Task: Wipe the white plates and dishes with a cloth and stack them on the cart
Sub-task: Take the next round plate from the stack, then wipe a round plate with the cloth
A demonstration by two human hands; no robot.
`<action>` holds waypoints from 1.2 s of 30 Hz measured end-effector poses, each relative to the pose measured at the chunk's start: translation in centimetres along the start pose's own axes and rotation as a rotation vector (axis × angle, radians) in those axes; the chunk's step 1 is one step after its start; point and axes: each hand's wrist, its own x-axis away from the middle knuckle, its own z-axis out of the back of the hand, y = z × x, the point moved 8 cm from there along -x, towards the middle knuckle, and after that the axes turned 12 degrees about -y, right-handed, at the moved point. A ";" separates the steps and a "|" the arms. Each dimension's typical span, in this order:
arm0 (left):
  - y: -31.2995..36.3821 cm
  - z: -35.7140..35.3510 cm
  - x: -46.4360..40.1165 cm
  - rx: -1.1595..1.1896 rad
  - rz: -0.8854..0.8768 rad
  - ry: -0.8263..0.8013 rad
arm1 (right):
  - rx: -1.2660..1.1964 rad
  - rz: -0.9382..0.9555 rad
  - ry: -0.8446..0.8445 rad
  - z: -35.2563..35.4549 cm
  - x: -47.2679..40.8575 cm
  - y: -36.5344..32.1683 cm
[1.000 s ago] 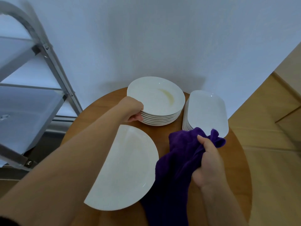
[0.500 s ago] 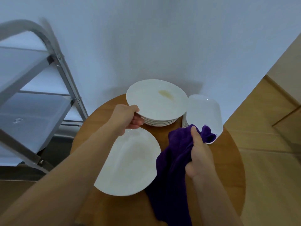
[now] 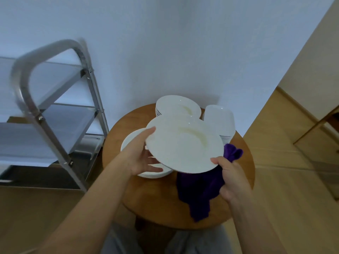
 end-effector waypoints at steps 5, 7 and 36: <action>-3.2 -0.7 1.9 0.430 -0.158 -0.063 | -0.008 -0.059 -0.078 -0.7 4.2 0.0; -4.3 -0.2 2.7 0.486 -0.224 -0.022 | -0.022 -0.005 0.006 -0.4 5.7 -1.5; -6.6 -1.3 6.8 0.325 -0.413 -0.160 | 2.038 0.544 -0.582 -10.4 0.9 1.7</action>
